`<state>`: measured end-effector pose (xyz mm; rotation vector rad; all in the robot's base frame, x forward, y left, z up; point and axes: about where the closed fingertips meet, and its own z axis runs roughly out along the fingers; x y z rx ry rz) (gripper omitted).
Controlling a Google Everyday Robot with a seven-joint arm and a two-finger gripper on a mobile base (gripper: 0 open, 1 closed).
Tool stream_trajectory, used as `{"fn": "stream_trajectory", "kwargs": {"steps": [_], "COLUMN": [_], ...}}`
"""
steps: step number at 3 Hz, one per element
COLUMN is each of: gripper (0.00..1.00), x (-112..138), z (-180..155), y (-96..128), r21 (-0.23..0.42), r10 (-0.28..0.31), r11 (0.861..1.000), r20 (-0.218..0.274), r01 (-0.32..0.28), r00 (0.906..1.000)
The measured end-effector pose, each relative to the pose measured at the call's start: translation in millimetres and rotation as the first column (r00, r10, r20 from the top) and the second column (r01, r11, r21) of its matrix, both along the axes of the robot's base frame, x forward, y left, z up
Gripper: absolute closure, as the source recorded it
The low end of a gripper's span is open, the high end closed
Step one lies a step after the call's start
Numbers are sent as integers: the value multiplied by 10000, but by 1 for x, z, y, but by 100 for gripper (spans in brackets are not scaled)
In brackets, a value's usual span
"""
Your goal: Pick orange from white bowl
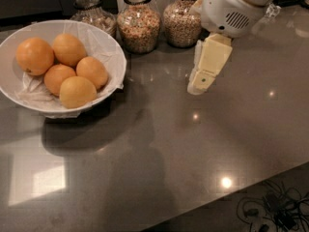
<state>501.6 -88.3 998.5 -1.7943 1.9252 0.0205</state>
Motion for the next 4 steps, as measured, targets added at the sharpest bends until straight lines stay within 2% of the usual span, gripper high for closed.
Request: {"fn": "stream_trajectory", "kwargs": {"steps": [1, 2, 3, 4], "gripper": [0, 0, 0, 0], "x": [14, 14, 17, 38], "z": [8, 8, 7, 0], "y": [33, 33, 43, 80], "r21": [527, 528, 742, 1266], "r10": [395, 396, 574, 1167], "r11": [9978, 9978, 9954, 9843], "r20": [322, 323, 398, 576], "r01": [-412, -413, -602, -1232], "r00": [9987, 9987, 9976, 9915]}}
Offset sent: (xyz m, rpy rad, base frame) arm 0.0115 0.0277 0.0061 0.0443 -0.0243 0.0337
